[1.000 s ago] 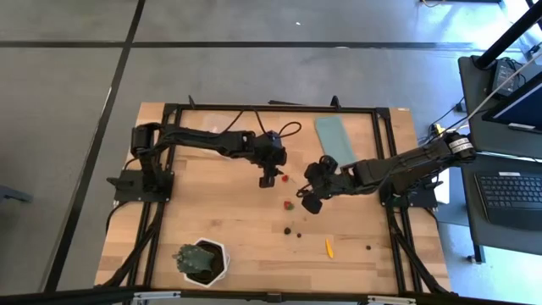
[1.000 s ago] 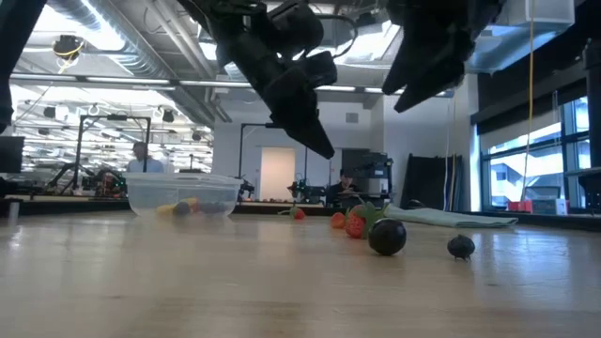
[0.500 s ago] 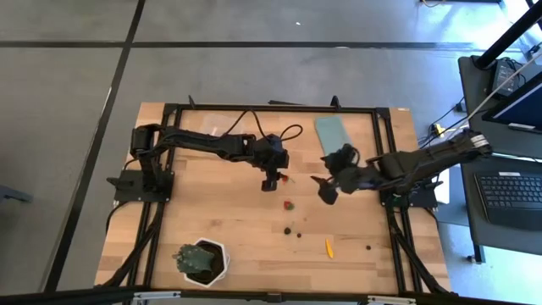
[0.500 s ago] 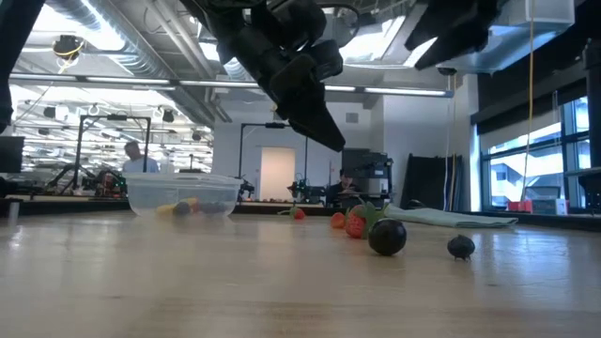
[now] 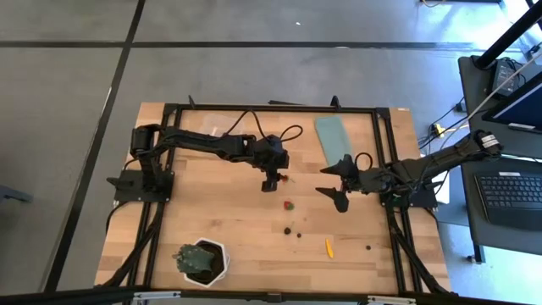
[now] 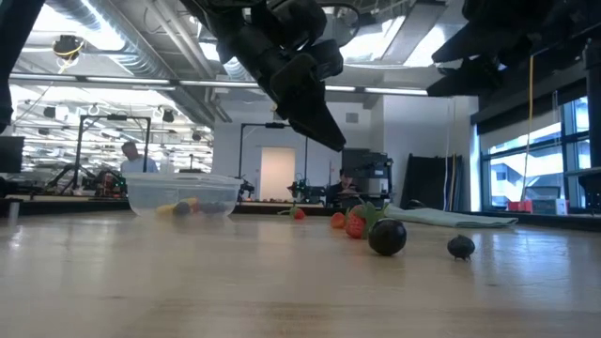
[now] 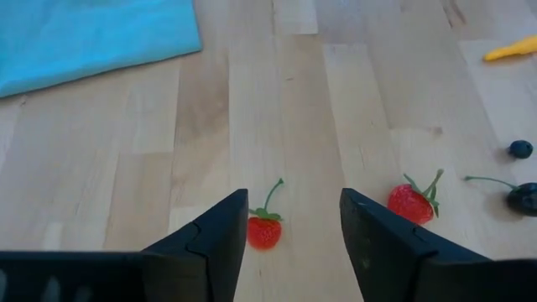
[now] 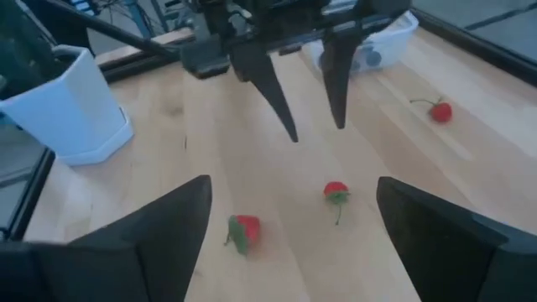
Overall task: Pick and placing Produce into tupperware
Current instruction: Put the red strawberry into the transparent bin
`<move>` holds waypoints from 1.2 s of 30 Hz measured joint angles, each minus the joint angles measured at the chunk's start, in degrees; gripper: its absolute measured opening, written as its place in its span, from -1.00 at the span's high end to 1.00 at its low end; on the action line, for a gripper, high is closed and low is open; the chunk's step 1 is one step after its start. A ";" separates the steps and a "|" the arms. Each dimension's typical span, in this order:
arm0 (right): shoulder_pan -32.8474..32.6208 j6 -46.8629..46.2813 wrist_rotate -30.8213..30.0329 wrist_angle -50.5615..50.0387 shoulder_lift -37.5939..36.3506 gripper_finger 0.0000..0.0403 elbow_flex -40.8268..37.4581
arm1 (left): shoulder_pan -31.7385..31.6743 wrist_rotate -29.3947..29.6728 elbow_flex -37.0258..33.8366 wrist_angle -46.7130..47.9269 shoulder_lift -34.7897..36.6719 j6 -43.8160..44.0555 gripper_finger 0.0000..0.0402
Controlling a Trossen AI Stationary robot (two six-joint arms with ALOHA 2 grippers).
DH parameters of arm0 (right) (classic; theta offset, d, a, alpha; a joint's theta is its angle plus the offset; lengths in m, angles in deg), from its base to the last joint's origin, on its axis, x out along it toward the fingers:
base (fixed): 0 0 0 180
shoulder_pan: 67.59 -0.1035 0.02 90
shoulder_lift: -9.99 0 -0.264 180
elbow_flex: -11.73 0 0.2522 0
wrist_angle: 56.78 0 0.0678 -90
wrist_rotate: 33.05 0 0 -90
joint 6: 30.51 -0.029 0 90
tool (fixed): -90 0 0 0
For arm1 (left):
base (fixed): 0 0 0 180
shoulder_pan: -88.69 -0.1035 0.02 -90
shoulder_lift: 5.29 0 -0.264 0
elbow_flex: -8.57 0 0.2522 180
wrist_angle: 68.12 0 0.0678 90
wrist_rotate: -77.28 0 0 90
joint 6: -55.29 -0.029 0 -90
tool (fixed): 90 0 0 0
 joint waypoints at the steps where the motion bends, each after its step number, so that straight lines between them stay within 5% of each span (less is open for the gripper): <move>1: 0.00 -0.03 -0.01 0.24 -0.01 -0.68 -0.31 | 0.00 0.02 0.00 0.06 0.00 0.22 0.08; 19: 0.00 -4.13 0.10 0.68 -0.01 -0.68 -0.46 | 0.02 3.99 0.04 1.30 -0.84 0.10 -0.04; 36: 0.02 -4.34 0.05 1.56 -0.01 -0.68 -0.46 | 0.02 4.11 0.04 -2.72 -12.82 -1.63 -0.02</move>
